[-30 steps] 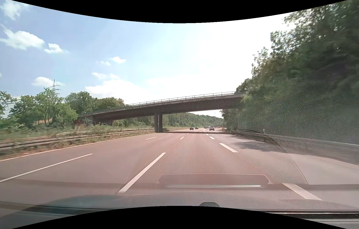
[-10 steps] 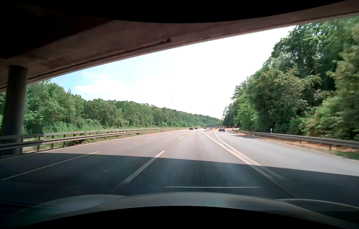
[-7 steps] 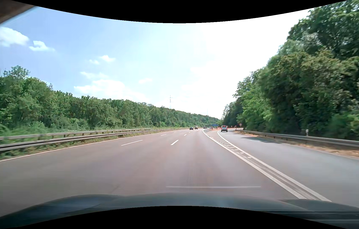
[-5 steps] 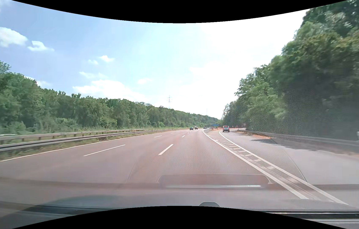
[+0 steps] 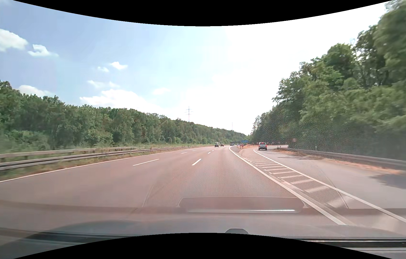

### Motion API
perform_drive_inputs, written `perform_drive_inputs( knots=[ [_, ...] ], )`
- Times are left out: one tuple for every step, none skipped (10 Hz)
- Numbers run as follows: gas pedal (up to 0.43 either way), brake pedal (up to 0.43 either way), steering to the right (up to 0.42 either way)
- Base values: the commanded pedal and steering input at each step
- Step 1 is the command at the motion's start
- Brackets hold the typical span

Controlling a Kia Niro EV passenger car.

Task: Follow the waypoints while adhering to traffic rules and regulations

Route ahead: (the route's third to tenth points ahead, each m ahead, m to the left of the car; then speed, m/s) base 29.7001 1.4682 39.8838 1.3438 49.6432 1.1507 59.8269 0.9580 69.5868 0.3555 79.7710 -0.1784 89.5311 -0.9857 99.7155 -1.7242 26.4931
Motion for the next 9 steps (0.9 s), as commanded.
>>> perform_drive_inputs(
  knots=[
    [0.339,0.0,0.002],
    [0.339,0.0,0.002],
    [0.339,0.0,0.002],
    [0.339,0.0,0.002],
    [0.339,0.0,0.002],
    [0.339,0.0,0.002],
    [0.339,0.0,0.002],
    [0.339,0.0,0.002],
    [0.339,0.0,0.002]
  ],
)
